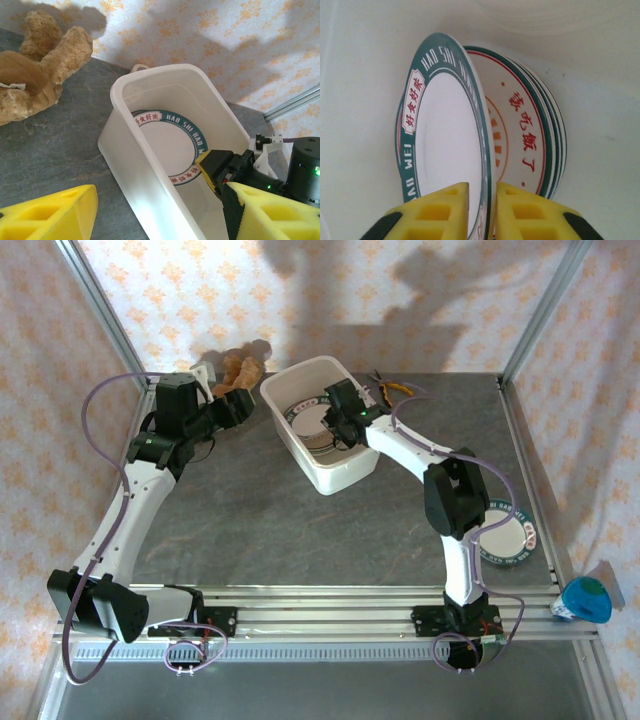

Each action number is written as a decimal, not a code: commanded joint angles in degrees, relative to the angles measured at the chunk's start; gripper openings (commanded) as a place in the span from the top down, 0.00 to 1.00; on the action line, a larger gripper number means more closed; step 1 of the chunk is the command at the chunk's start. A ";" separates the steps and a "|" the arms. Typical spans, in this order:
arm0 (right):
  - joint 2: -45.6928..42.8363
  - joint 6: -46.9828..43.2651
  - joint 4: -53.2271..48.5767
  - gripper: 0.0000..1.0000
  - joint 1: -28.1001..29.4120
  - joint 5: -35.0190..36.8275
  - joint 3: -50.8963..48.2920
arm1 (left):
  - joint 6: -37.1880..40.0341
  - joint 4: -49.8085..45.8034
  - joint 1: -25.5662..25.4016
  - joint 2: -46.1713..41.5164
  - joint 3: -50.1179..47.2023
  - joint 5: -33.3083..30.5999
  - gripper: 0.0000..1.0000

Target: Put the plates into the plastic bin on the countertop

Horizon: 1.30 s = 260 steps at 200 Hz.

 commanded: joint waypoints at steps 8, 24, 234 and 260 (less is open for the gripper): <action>0.68 2.94 -2.61 0.78 -0.08 0.16 -1.73 | -0.74 1.21 0.24 -0.80 -1.68 -0.67 0.33; 1.16 2.88 -2.75 0.75 -0.08 0.64 -1.74 | -0.82 1.34 0.26 -1.01 -2.12 -0.72 0.33; -13.54 -9.73 -3.79 0.00 0.18 10.62 -6.81 | 0.01 6.04 0.24 0.50 -4.01 4.92 0.33; -18.57 -11.71 -5.51 0.01 0.18 13.95 -7.93 | 0.32 6.86 0.24 1.51 -4.03 7.11 0.33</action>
